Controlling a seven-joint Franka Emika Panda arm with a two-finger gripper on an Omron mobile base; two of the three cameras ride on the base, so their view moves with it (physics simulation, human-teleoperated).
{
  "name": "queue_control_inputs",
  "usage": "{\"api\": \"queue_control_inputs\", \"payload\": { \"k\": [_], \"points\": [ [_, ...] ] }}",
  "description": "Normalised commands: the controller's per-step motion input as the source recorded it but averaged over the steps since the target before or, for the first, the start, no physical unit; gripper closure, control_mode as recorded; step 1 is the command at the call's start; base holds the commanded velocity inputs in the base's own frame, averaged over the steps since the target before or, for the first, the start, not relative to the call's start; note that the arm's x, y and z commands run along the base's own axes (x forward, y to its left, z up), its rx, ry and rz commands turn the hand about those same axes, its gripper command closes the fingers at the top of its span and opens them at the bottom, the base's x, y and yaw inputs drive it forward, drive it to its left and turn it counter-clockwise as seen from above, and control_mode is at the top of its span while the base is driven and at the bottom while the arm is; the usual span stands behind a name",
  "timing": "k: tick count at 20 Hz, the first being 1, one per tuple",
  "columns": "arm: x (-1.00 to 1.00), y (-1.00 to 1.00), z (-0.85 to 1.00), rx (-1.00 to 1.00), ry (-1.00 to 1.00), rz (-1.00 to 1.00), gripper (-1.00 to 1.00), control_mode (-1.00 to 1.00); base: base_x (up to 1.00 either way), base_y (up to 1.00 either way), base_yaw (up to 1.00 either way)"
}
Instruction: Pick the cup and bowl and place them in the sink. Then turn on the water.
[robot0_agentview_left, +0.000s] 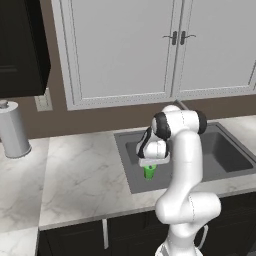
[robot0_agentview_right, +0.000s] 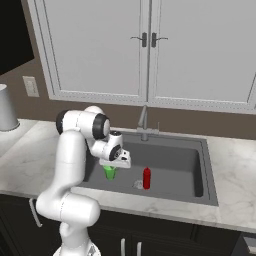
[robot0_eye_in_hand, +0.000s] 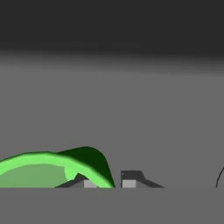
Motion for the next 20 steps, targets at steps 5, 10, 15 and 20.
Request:
{"api": "queue_control_inputs", "payload": {
  "k": [5, 10, 15, 20],
  "points": [
    [0.0, 0.0, 0.0, 0.0, 0.01, 0.0, -1.0, -1.0, 0.0, 0.0, 0.0],
    [0.0, 0.0, 0.0, 0.0, 0.03, 0.0, -1.0, -1.0, 0.0, 0.0, 0.0],
    [0.0, 0.0, 0.06, 0.0, 0.01, 0.0, -1.0, -1.0, 0.0, 0.0, 0.0],
    [0.0, 0.0, 0.34, 0.0, 0.0, 0.0, -1.0, -1.0, 0.0, 0.0, 0.0]
  ]
}}
